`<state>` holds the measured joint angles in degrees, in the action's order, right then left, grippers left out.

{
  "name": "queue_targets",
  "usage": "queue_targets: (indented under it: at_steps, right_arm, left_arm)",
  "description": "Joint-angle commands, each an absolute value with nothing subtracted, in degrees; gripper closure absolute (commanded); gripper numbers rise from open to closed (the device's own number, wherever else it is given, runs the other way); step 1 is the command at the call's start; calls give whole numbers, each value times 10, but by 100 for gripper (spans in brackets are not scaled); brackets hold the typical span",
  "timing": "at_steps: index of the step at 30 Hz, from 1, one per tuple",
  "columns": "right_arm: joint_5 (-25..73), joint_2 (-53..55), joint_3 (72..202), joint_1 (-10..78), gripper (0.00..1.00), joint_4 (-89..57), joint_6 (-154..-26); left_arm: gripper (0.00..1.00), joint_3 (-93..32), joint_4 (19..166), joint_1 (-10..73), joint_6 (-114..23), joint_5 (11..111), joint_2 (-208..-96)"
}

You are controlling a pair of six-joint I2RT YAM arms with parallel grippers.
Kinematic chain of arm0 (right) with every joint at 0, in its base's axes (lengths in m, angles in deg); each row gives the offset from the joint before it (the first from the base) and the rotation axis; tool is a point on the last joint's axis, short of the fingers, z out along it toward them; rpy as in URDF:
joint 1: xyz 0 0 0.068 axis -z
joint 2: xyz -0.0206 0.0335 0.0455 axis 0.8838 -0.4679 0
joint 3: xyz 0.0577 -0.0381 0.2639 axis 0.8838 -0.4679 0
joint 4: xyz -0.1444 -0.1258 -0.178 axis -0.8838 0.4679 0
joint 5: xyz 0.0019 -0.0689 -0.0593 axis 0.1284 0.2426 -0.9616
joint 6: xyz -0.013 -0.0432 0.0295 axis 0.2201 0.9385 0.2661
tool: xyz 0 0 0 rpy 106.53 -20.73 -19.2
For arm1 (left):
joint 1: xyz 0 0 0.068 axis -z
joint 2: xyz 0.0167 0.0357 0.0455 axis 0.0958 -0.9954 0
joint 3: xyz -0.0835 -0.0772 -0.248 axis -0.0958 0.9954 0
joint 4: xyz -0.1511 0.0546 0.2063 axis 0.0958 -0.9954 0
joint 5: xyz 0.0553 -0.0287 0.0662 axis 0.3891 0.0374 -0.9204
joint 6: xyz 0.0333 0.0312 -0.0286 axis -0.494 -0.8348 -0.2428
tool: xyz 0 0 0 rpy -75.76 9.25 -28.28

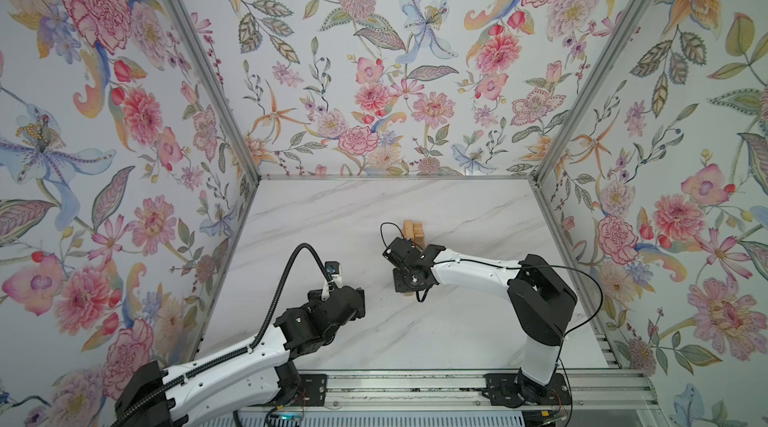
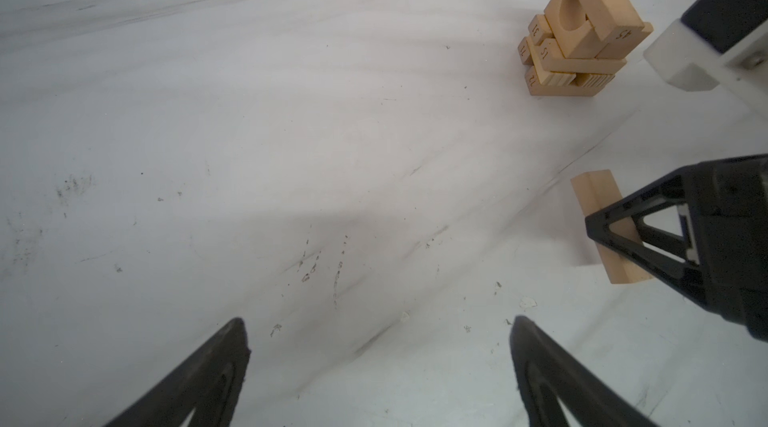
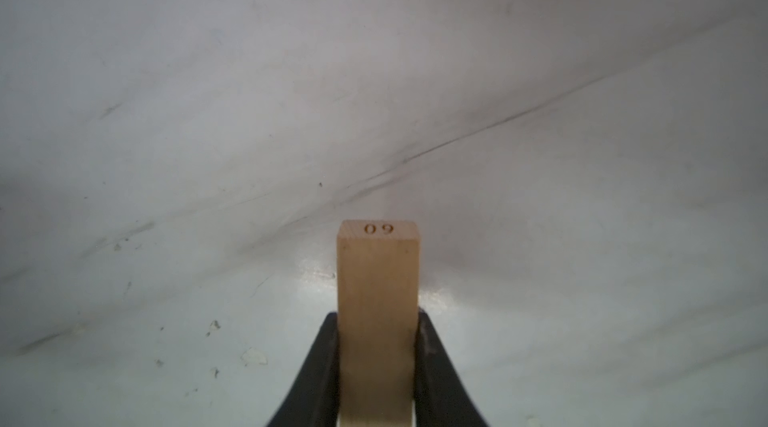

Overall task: Build the wood block tower
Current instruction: 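Close the right gripper on the block marked 09 and lift it, then carry the 09 block with the right gripper to the stack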

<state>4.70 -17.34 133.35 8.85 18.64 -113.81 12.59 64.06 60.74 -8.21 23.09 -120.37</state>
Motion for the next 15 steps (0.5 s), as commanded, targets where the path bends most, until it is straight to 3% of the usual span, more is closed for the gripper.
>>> queue_targets:
  at_steps: [1, 15]
  right_arm:
    - [49, -139, 1321, 96, 79, 196, -1128]
    - [71, -9, 1301, 180, 77, 206, -1075]
  left_arm:
    - [1, 105, 640, 599, -96, 235, -1207]
    - [1, 45, 644, 595, -128, 230, -1228]
